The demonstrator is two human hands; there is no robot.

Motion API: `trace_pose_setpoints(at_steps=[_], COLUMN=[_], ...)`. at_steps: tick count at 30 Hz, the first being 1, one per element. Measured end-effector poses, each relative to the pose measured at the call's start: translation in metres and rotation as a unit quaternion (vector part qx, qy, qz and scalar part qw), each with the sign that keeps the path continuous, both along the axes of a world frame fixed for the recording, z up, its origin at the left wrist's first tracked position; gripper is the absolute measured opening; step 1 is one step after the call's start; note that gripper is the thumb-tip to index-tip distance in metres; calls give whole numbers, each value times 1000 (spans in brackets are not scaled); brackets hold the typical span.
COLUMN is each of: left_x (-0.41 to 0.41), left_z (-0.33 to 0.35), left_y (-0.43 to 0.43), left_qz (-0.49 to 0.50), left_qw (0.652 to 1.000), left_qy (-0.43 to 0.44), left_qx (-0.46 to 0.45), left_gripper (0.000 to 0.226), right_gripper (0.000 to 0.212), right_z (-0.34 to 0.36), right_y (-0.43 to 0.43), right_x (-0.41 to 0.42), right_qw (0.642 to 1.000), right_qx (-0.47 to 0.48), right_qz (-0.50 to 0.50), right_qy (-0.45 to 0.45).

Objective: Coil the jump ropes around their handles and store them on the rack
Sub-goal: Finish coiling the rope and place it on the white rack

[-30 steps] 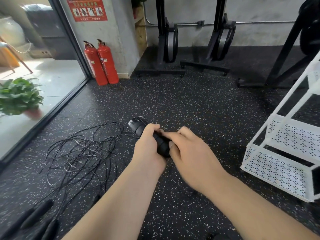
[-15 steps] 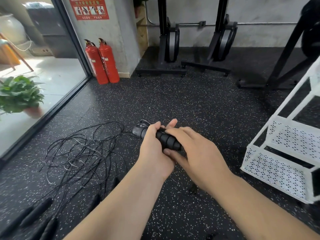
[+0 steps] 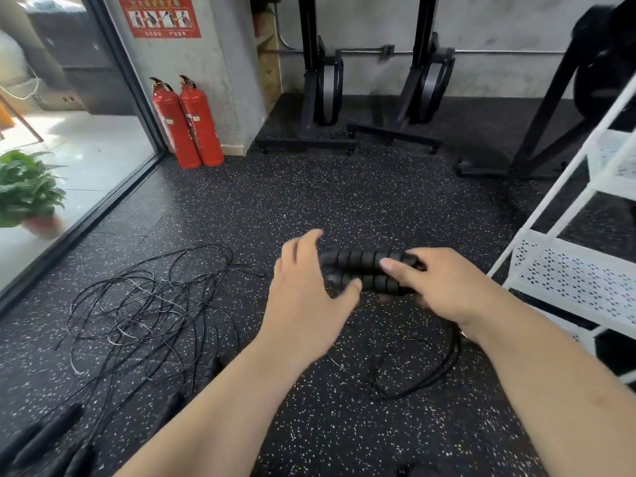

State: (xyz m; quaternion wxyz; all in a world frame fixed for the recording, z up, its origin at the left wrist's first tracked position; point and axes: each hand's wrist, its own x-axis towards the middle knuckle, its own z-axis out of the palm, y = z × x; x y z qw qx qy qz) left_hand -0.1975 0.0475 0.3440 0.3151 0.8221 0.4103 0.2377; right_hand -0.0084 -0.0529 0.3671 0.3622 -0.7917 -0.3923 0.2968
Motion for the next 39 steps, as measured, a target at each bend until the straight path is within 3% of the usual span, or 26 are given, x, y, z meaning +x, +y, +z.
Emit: trace_pose_setpoints(at_steps=[2, 5, 9, 13, 17, 20, 23, 27, 29, 33, 39], left_x=[-4, -2, 2, 3, 0, -2, -4, -1, 4, 6, -6], left_z=[-1, -5, 2, 6, 7, 6, 3, -8, -9, 0, 4], left_y=[-1, -6, -9, -10, -10, -11, -6, -4, -7, -6, -1], left_qz=[-85, -142, -105, -116, -140, -154, -172, -120, -96, -84, -101], left_qw=[979, 934, 954, 977, 982, 981, 968, 940, 953, 964, 967], left_qy=[87, 202, 211, 167, 127, 118, 168, 258, 226, 186, 195], left_qx=[162, 257, 187, 66, 6, 15, 69, 185, 178, 171, 127], left_gripper=[105, 103, 52, 49, 55, 58, 55, 76, 70, 55, 48], right_gripper=[27, 31, 37, 64, 64, 61, 55, 58, 58, 60, 64], right_z=[5, 9, 8, 5, 2, 4, 1, -20, -24, -16, -8], right_y=[-6, -12, -10, -4, -2, -3, -3, 5, 10, 11, 5], right_x=[4, 3, -5, -22, -29, -28, -31, -46, -51, -49, -43], right_qw=[995, 984, 984, 991, 995, 993, 992, 999, 997, 987, 991], right_qx=[-42, -50, -32, 2, 31, 23, 27, 4, 19, 51, 22], right_qz=[85, 141, 88, 22, -19, -15, -2, -25, -63, -91, 6], right_qy=[41, 97, 154, 129, 95, 118, 123, 28, 28, 120, 130])
